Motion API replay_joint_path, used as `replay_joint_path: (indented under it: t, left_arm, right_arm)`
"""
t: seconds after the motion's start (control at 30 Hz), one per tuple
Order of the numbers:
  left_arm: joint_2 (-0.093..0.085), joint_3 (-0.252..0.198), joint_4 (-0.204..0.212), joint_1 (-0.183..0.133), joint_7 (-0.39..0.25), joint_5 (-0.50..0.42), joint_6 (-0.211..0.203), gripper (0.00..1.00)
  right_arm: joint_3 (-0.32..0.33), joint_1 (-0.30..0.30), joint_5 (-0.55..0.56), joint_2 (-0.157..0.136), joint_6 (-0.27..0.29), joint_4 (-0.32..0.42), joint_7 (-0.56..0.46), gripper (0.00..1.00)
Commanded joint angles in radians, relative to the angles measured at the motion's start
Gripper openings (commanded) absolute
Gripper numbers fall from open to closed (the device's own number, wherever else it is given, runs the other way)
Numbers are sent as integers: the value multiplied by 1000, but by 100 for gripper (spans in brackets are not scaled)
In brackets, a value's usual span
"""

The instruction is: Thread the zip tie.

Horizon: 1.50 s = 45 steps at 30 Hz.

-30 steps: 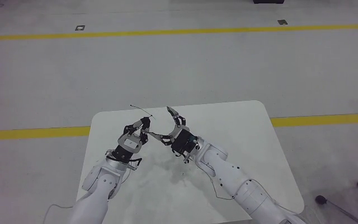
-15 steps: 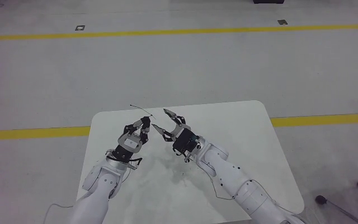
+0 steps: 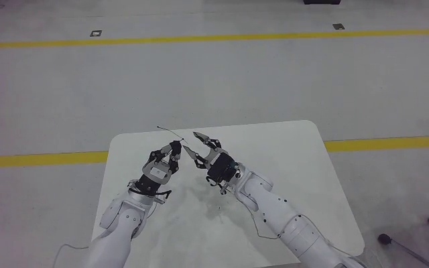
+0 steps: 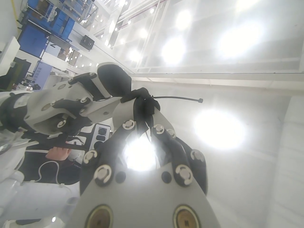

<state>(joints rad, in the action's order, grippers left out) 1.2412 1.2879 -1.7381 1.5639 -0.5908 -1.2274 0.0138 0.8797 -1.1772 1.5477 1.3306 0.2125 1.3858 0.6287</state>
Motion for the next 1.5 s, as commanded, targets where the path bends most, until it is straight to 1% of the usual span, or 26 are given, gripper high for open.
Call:
replay_joint_path:
  t: [0.0, 0.23, 0.5, 0.8, 1.47]
  left_arm:
    - [0, 0, 1, 1, -2, 3, -1, 0]
    - [-1, 1, 1, 2, -5, 9, -3, 0]
    - [-1, 1, 2, 2, -6, 12, -6, 0]
    - [-1, 1, 5, -1, -5, 12, -6, 0]
    - [-1, 0, 12, -5, -1, 13, -7, 0]
  right_arm:
    - [1, -1, -5, 1, 2, -1, 1, 29]
    - [2, -1, -14, 6, 12, -3, 1, 24]
    - [2, 3, -13, 11, 20, -5, 0, 22]
    - [5, 4, -10, 15, 25, -8, 2, 17]
    - [10, 3, 1, 23, 35, -16, 8, 17]
